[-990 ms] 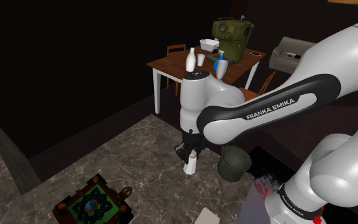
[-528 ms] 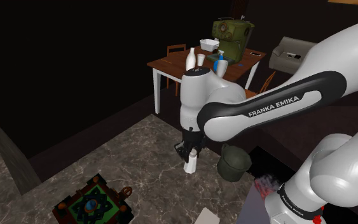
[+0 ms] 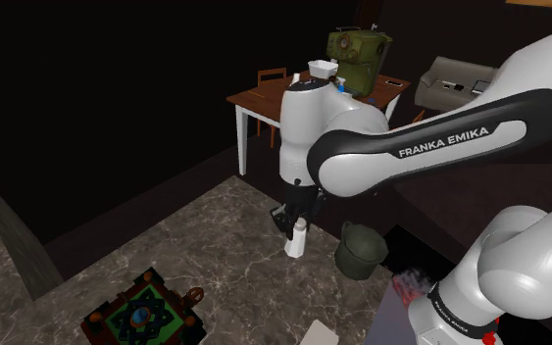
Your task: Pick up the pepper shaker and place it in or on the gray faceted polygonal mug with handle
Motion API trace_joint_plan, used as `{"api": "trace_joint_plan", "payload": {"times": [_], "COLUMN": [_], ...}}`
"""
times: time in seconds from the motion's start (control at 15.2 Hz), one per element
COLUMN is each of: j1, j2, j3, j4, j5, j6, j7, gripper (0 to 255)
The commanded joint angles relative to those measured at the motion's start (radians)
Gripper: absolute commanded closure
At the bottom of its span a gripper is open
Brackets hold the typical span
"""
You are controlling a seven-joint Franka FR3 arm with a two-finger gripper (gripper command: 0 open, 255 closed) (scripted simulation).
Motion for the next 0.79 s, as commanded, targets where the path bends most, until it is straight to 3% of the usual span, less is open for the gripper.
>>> {"api": "trace_joint_plan", "payload": {"times": [0.0, 0.73], "j1": [0.0, 0.0], "j2": [-0.014, -0.068], "j3": [-0.006, -0.032], "j4": [0.016, 0.122], "j5": [0.002, 0.001], "j6": [-0.03, -0.189], "j7": [-0.003, -0.009], "gripper": [255, 255]}}
